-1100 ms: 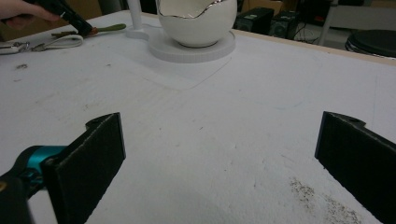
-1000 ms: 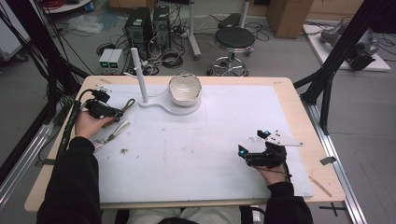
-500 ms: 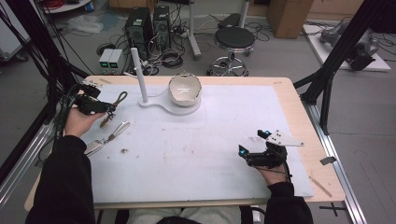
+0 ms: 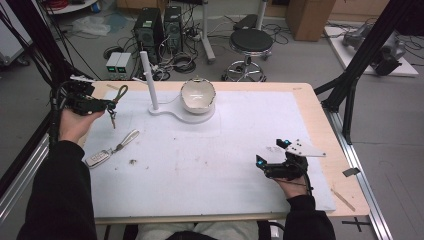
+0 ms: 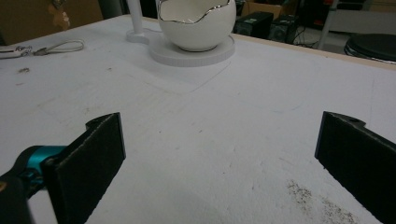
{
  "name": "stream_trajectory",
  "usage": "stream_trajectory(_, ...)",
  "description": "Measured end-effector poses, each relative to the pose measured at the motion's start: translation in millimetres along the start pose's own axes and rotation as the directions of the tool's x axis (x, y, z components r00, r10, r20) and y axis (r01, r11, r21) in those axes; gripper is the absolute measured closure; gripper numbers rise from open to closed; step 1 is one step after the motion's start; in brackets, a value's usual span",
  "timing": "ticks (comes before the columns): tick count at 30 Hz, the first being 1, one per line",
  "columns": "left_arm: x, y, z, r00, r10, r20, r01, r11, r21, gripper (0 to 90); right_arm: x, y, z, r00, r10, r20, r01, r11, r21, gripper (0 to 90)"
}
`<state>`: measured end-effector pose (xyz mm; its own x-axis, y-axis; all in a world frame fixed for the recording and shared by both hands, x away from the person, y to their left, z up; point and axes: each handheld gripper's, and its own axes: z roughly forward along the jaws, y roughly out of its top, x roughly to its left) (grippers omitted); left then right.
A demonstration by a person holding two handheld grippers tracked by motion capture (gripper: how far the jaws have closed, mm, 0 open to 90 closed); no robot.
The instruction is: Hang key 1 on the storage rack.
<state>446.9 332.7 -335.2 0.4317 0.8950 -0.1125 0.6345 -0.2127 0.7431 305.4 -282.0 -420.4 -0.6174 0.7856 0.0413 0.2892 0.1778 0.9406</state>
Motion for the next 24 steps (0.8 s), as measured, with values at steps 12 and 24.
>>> stream_trajectory(12,-10.2,26.8,-18.7,0.9994,0.025,0.024,-0.024,0.9986,-0.048,72.3,0.2,-0.1,1.2,1.0,-0.001,-0.002,0.001,1.0,0.002,0.7)
stream_trajectory(24,-4.3,30.7,-22.3,0.9968,-0.021,0.077,0.029,0.9945,-0.1,72.4,-1.3,-0.3,4.1,1.0,-0.004,0.001,0.004,1.0,0.005,0.7)
